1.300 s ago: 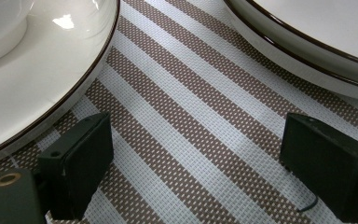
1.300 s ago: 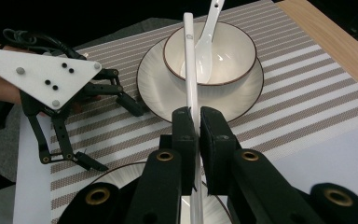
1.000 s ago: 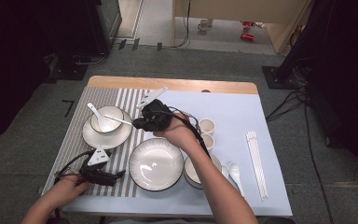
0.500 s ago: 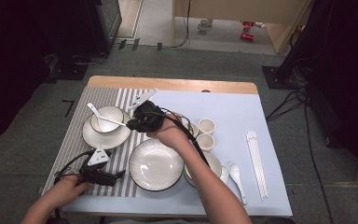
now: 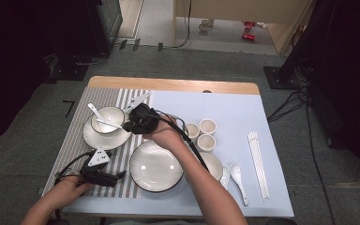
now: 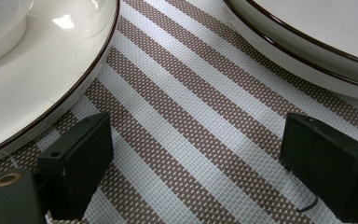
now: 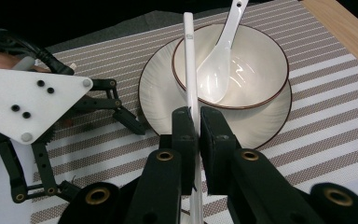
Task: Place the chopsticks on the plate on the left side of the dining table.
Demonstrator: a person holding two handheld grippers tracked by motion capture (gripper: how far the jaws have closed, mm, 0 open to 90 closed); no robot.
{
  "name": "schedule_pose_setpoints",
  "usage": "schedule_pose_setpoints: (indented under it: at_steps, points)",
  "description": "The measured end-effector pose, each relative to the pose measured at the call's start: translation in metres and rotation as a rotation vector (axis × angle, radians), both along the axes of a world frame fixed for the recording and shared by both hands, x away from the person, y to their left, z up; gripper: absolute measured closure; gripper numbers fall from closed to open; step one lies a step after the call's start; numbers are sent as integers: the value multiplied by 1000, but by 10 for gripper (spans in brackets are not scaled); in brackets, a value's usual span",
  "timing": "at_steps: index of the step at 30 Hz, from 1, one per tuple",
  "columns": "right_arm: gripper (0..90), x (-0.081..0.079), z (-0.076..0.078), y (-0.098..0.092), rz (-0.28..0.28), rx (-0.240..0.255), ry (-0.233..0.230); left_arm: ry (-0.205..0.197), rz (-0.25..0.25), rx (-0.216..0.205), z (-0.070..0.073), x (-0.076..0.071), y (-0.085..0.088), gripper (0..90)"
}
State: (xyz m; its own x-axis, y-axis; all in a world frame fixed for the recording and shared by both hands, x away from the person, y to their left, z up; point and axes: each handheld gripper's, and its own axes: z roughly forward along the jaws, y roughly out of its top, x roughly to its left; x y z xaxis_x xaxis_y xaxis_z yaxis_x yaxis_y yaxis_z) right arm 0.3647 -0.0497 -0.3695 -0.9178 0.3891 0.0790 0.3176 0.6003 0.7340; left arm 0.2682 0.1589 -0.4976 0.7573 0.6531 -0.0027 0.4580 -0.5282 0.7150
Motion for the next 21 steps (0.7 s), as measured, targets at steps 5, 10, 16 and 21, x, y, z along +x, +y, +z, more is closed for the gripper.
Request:
schedule_pose_setpoints:
  at_steps: [5,10,16,21]
  points:
    - [850,3,-5,4,2,8,5,0,0,0,0,0,0,96]
    - [851,3,-9,8,4,8,4,2,-1,-3,0,0,0,96]
    - [851,5,-11,15,10,-1,-1,1,-1,-2,0,0,0,95]
    - [851,7,-14,22,13,-7,5,1,-1,-1,0,0,0,95]
